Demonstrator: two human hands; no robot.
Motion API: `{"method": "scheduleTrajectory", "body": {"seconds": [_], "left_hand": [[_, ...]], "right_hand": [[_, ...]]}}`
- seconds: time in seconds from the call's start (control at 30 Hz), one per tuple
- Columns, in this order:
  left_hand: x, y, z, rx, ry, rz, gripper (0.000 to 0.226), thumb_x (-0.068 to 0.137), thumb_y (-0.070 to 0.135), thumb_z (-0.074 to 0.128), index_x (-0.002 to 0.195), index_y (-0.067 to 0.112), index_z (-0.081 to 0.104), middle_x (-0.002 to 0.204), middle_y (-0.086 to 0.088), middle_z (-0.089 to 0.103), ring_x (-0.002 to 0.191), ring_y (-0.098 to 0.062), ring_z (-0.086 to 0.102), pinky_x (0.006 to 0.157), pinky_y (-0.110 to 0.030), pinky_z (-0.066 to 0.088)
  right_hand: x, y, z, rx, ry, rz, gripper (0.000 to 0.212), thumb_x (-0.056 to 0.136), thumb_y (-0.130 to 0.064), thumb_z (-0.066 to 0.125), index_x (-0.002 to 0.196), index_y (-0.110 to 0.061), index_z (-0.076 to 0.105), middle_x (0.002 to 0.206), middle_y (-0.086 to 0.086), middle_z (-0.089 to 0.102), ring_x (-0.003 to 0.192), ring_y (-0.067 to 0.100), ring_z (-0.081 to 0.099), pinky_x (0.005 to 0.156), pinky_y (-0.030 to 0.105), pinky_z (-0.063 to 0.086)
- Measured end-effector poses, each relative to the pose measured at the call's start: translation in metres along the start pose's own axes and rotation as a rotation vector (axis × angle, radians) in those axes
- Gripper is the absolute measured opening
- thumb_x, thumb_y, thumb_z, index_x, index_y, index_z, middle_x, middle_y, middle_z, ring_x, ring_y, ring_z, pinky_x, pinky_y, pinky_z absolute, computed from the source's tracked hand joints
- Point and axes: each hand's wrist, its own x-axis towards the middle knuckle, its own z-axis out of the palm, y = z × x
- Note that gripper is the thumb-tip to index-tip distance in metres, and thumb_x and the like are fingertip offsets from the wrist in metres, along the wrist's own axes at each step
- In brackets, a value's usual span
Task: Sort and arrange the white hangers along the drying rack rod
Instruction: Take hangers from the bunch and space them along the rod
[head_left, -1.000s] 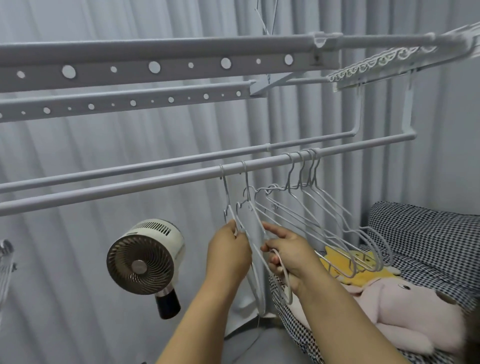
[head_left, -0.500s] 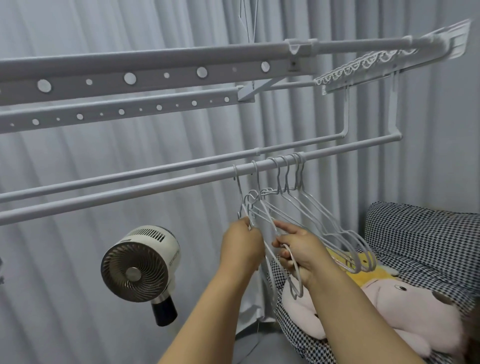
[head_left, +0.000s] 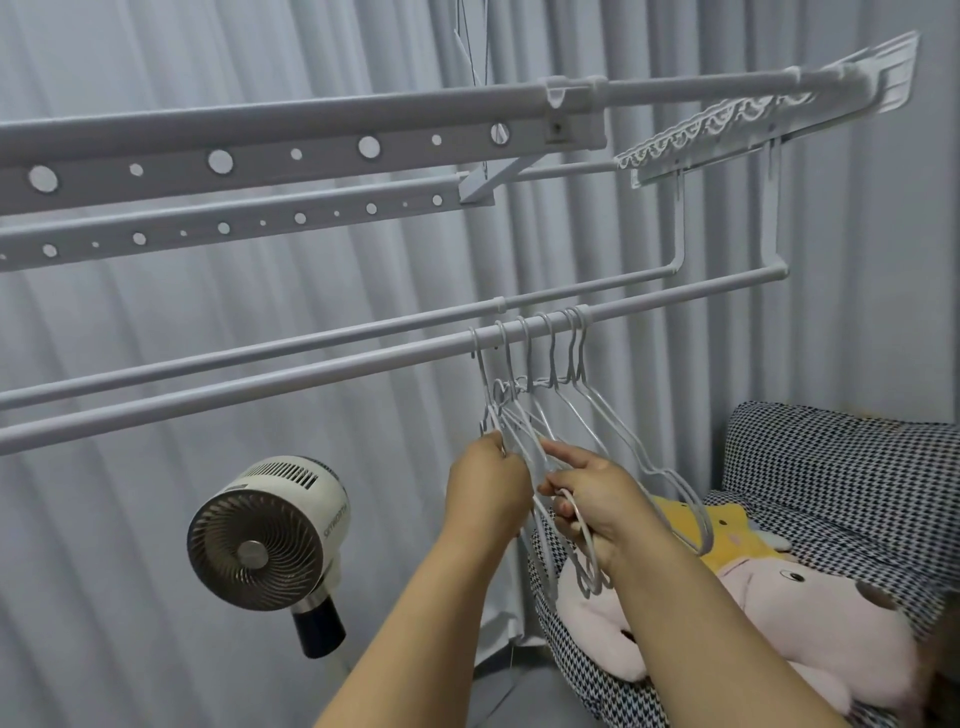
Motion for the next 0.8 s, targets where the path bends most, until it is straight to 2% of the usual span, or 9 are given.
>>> {"method": "scheduleTrajectory", "body": {"seconds": [0.07, 0.13, 0.23, 0.33, 0.47, 0.53, 0.63, 0.73, 0.8], "left_hand": [[-0.001, 0.001, 0.0, 0.012, 0.009, -0.012, 0.022, 0.092, 0.011, 0.04, 0.08, 0.02, 0.056, 0.085, -0.023, 0.066, 0.06, -0.028, 0.049, 0.058, -0.035, 0.043], [-0.001, 0.002, 0.0, 0.024, 0.014, -0.024, 0.028, 0.093, 0.01, 0.04, 0.071, 0.027, 0.042, 0.093, -0.026, 0.065, 0.064, -0.029, 0.051, 0.061, -0.036, 0.045], [-0.001, 0.003, 0.0, 0.021, -0.005, -0.027, 0.021, 0.094, 0.01, 0.039, 0.092, 0.024, 0.056, 0.1, -0.025, 0.066, 0.07, -0.033, 0.057, 0.061, -0.033, 0.044], [-0.002, 0.003, 0.001, 0.014, -0.015, -0.018, 0.022, 0.091, 0.007, 0.038, 0.09, 0.014, 0.059, 0.087, -0.022, 0.065, 0.056, -0.027, 0.05, 0.055, -0.03, 0.042], [-0.004, 0.005, -0.001, 0.003, -0.012, -0.026, 0.031, 0.094, 0.006, 0.038, 0.077, 0.029, 0.05, 0.076, -0.014, 0.061, 0.049, -0.022, 0.048, 0.048, -0.026, 0.041], [-0.003, 0.004, -0.001, 0.018, -0.019, -0.029, 0.023, 0.095, 0.008, 0.038, 0.092, 0.022, 0.057, 0.083, -0.016, 0.064, 0.05, -0.021, 0.049, 0.049, -0.026, 0.042], [-0.004, 0.005, -0.002, 0.022, -0.013, -0.024, 0.033, 0.096, 0.009, 0.039, 0.122, 0.014, 0.058, 0.09, -0.018, 0.067, 0.05, -0.021, 0.05, 0.05, -0.029, 0.046], [-0.007, 0.002, -0.005, 0.002, -0.021, -0.017, 0.036, 0.095, 0.009, 0.041, 0.128, 0.012, 0.056, 0.076, -0.01, 0.067, 0.05, -0.019, 0.053, 0.056, -0.031, 0.047], [-0.007, 0.0, -0.006, 0.005, -0.027, -0.02, 0.038, 0.095, 0.011, 0.04, 0.131, 0.014, 0.053, 0.076, -0.012, 0.069, 0.05, -0.019, 0.055, 0.054, -0.03, 0.046]], "right_hand": [[0.001, 0.001, 0.0, -0.012, -0.002, -0.001, 0.044, 0.093, 0.006, 0.04, 0.124, -0.018, 0.059, 0.07, 0.009, 0.054, 0.036, 0.006, 0.036, 0.032, 0.015, 0.029], [0.001, 0.002, -0.002, -0.022, -0.009, -0.004, 0.044, 0.093, 0.006, 0.041, 0.125, -0.019, 0.059, 0.072, 0.01, 0.054, 0.036, 0.006, 0.036, 0.032, 0.016, 0.03], [0.001, 0.003, -0.003, -0.05, -0.008, -0.006, 0.045, 0.093, 0.005, 0.042, 0.126, -0.02, 0.06, 0.074, 0.01, 0.055, 0.037, 0.007, 0.037, 0.033, 0.017, 0.032], [0.0, 0.002, -0.002, -0.06, 0.007, -0.005, 0.045, 0.092, 0.005, 0.042, 0.125, -0.021, 0.06, 0.075, 0.01, 0.056, 0.036, 0.006, 0.037, 0.034, 0.017, 0.033], [-0.001, 0.0, -0.001, -0.041, 0.025, -0.004, 0.046, 0.092, 0.006, 0.041, 0.123, -0.021, 0.061, 0.072, 0.01, 0.055, 0.036, 0.007, 0.036, 0.034, 0.017, 0.032], [-0.001, 0.0, 0.0, -0.042, 0.029, -0.003, 0.047, 0.091, 0.007, 0.041, 0.125, -0.02, 0.06, 0.072, 0.01, 0.055, 0.036, 0.007, 0.036, 0.033, 0.016, 0.032], [-0.003, 0.0, 0.001, -0.087, 0.035, -0.004, 0.047, 0.091, 0.006, 0.041, 0.126, -0.021, 0.059, 0.073, 0.011, 0.057, 0.037, 0.008, 0.037, 0.033, 0.017, 0.031], [-0.006, 0.0, 0.003, -0.206, 0.048, -0.036, 0.047, 0.091, 0.004, 0.042, 0.131, -0.02, 0.055, 0.077, 0.013, 0.063, 0.04, 0.012, 0.042, 0.037, 0.021, 0.035], [-0.01, 0.0, 0.005, -0.335, 0.086, -0.088, 0.045, 0.093, -0.003, 0.043, 0.134, -0.021, 0.05, 0.082, 0.011, 0.066, 0.048, 0.016, 0.052, 0.044, 0.027, 0.043]]}}
